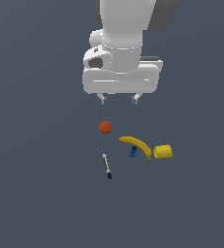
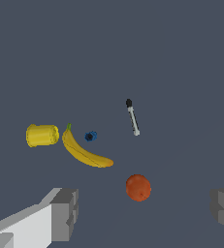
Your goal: Pick up a designated object from a clutter of objects.
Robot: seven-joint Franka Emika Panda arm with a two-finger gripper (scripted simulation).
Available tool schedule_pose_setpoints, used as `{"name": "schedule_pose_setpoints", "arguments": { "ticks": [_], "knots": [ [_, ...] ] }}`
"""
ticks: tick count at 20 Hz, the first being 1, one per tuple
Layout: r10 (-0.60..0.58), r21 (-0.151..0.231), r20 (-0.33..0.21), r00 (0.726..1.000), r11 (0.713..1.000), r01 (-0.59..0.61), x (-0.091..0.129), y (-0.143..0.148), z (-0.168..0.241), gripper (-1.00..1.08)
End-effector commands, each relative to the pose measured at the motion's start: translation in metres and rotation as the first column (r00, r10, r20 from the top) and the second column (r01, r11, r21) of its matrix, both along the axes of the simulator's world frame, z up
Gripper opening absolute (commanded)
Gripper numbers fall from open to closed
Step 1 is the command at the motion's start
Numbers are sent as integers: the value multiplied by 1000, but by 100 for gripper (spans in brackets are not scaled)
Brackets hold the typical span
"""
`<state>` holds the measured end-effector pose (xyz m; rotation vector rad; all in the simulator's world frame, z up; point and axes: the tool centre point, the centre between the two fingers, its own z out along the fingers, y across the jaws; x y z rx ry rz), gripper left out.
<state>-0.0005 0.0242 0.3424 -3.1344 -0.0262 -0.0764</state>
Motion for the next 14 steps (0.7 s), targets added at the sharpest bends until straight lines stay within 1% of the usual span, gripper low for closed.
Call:
{"name": "schedule_pose_setpoints", "arguments": {
  "ticks": [1, 4, 10, 14],
  "knots": [
    [0, 0, 0, 1000, 1000, 0, 0, 0, 0, 100],
    [2, 0, 7, 1000, 1000, -2, 1, 2, 2, 100],
    [15, -2, 45, 999, 1000, -14, 5, 15, 17, 100],
    [16, -2, 46, 999, 1000, -16, 5, 15, 18, 100]
  ]
}}
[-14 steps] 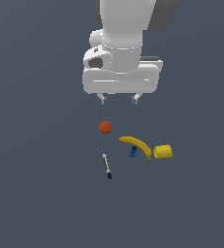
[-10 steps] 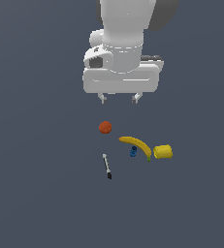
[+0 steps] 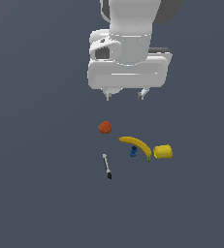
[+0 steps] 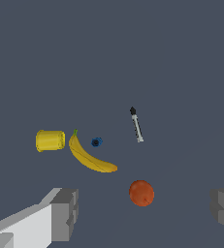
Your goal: Pick up a designated object from a clutter of objects.
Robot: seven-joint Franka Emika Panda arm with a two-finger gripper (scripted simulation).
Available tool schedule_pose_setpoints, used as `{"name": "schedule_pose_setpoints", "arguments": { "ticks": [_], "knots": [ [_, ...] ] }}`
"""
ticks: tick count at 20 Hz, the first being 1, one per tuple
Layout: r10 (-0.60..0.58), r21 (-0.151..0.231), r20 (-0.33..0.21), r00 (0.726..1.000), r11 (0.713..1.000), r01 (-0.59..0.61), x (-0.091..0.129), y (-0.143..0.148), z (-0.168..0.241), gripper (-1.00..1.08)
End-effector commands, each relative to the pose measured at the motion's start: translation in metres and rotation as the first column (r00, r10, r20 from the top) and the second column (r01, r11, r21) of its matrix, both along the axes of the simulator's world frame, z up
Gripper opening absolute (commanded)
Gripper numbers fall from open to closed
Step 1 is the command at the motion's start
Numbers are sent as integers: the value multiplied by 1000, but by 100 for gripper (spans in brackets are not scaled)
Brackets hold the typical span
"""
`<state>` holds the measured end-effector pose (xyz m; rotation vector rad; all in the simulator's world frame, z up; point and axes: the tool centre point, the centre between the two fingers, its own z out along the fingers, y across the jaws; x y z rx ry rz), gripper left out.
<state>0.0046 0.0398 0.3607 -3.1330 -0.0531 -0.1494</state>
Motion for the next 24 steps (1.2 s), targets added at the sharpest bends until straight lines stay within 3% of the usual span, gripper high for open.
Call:
{"name": "schedule_pose_setpoints", "arguments": {
  "ticks": [1, 14, 24],
  "knots": [
    [-2, 0, -1, 1000, 1000, 2, 0, -1, -1, 100],
    [-118, 7, -22, 993, 993, 118, -10, -18, -65, 100],
    [-313, 9, -58, 948, 950, 314, -51, -47, -166, 100]
  ]
}}
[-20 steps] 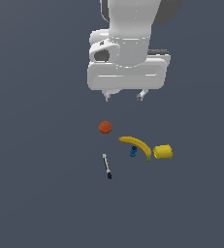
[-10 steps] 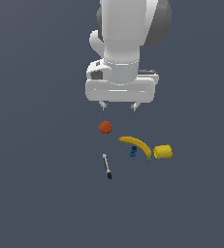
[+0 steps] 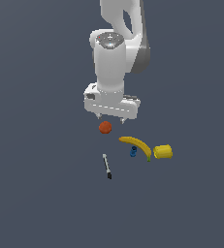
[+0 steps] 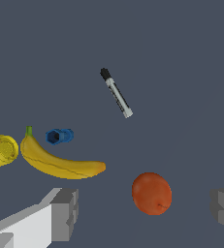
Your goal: Pick up a designated object from a clutter of objects.
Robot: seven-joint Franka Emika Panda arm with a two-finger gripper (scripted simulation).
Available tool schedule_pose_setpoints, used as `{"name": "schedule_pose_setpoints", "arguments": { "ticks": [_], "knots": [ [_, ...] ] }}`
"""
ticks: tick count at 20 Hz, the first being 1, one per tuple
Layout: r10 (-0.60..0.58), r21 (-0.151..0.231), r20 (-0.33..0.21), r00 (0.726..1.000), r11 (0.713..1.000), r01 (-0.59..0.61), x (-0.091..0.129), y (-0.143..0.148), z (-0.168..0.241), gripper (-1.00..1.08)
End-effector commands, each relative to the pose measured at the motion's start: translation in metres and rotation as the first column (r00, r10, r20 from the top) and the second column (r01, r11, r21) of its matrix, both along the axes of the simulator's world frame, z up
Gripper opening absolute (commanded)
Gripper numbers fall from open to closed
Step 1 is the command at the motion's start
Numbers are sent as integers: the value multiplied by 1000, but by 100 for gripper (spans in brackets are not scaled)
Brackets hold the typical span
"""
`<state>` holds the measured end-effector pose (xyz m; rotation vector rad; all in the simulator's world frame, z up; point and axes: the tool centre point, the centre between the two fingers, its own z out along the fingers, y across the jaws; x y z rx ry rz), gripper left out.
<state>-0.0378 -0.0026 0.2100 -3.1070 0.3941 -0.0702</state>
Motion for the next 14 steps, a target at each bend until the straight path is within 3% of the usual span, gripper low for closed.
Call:
{"name": "schedule_pose_setpoints", "arguments": {
  "ticks": [1, 14],
  "knots": [
    [-54, 1, -9, 998, 999, 54, -14, -7, -25, 100],
    [-244, -2, -41, 969, 970, 244, -78, -29, -104, 100]
  ]
}}
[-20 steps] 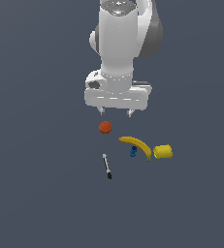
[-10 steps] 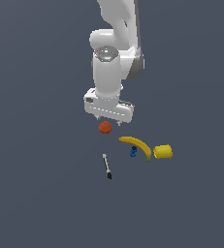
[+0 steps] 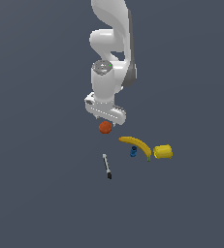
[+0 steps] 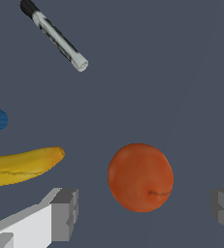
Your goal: Pick up a designated object from a clutter of objects.
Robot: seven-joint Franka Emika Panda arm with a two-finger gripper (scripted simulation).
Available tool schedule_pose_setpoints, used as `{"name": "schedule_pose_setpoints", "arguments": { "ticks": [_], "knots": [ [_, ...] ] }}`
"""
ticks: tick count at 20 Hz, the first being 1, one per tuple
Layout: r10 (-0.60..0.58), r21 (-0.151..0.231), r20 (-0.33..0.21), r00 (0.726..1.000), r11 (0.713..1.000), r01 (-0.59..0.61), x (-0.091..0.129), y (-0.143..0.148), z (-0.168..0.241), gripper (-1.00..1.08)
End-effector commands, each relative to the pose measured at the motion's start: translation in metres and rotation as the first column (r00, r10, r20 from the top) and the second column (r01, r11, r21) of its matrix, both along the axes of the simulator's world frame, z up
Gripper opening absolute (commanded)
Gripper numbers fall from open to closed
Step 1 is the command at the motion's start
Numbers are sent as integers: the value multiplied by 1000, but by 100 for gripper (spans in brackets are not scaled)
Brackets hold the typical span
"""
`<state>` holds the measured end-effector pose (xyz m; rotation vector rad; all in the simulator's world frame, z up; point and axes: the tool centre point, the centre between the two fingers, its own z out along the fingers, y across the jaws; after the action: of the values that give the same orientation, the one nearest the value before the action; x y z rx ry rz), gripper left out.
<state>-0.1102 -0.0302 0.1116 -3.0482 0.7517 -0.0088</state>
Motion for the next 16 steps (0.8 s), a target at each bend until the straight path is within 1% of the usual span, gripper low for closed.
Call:
{"name": "schedule_pose_setpoints", "arguments": {
  "ticks": [1, 6, 11, 16],
  "knots": [
    [-22, 0, -3, 1000, 1000, 22, -8, -2, -8, 100],
    [-41, -1, -6, 999, 999, 41, -15, -4, -14, 100],
    [-39, -1, -6, 999, 999, 39, -15, -4, -16, 100],
    [-40, -1, -6, 999, 999, 40, -16, -4, -27, 100]
  ]
}}
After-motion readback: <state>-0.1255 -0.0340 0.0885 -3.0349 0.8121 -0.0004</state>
